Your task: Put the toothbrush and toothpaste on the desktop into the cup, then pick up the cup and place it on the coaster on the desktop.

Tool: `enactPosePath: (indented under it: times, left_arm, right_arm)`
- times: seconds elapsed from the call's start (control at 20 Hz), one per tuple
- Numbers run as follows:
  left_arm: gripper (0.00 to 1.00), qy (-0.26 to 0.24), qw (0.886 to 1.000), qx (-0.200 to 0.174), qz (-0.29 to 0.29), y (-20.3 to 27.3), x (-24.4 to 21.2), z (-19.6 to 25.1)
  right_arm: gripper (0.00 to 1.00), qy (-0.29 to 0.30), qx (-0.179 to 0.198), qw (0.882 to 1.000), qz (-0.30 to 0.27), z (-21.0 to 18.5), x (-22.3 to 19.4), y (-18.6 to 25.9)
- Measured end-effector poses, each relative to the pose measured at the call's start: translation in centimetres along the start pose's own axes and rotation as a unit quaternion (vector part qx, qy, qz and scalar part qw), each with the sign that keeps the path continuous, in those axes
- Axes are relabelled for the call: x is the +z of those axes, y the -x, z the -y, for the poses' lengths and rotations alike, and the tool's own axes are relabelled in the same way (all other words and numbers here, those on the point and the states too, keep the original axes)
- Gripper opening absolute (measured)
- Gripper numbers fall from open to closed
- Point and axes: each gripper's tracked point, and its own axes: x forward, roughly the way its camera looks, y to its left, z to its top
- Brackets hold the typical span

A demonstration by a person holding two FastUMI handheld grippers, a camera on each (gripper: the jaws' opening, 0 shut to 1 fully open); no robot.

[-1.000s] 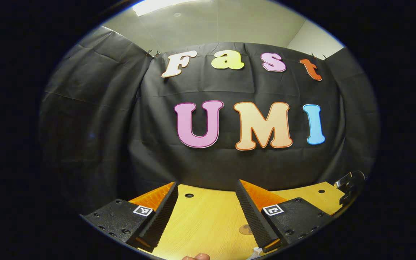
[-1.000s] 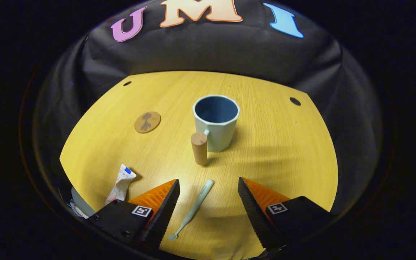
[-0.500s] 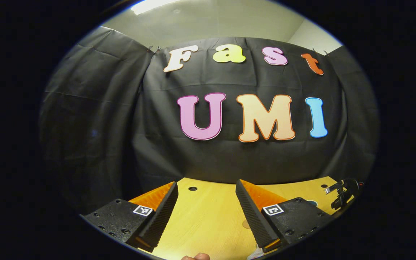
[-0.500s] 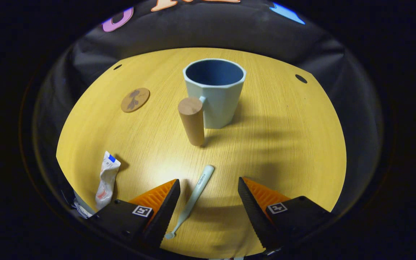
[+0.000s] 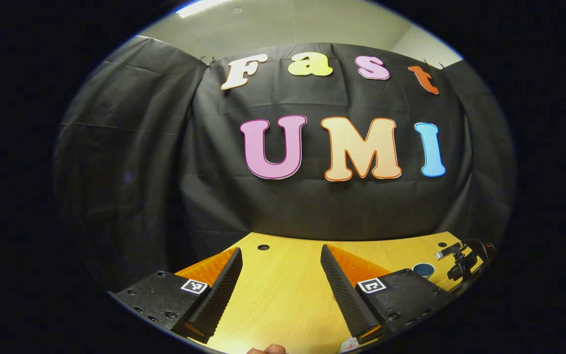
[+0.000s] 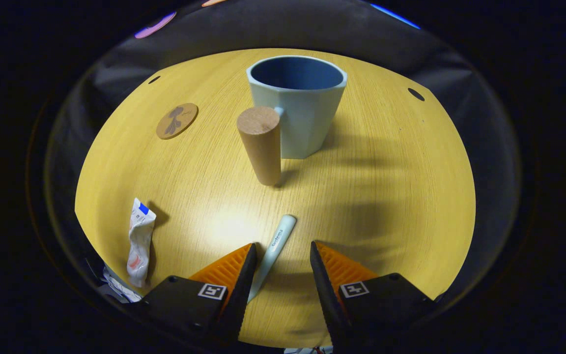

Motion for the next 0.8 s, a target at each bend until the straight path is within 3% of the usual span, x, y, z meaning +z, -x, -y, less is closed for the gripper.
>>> enactPosePath:
  times: [0.05,0.1,0.25,0.4,0.45,0.8]
  left_arm:
    - [0.94,-0.002,1.0,-0.002,-0.001,-0.1,-0.1,0.2]
    - [0.94,-0.004,1.0,-0.005,-0.003,-0.1,-0.3,0.4]
    - [0.94,-0.008,1.0,-0.017,-0.018,-0.5,-1.7,1.2]
    - [0.95,-0.01,0.998,-0.033,-0.051,-0.7,-4.2,2.5]
    - [0.95,-0.012,0.997,-0.04,-0.062,-0.7,-5.1,3.0]
    - [0.95,-0.004,0.983,-0.112,-0.148,-0.1,-10.8,8.1]
  right_arm:
    - [0.56,0.001,0.0,1.0,-0.003,-0.1,0.0,0.1]
    - [0.55,0.004,0.002,1.0,-0.001,-0.4,0.0,-0.1]
    - [0.31,0.014,0.009,1.0,0.0,-0.6,0.1,0.0]
    - [0.27,-0.007,0.019,1.0,-0.001,-0.5,-0.1,-0.1]
    - [0.13,-0.014,0.025,1.0,-0.001,-0.7,0.0,0.0]
    - [0.08,-0.031,0.043,0.999,0.011,-0.4,0.2,0.0]
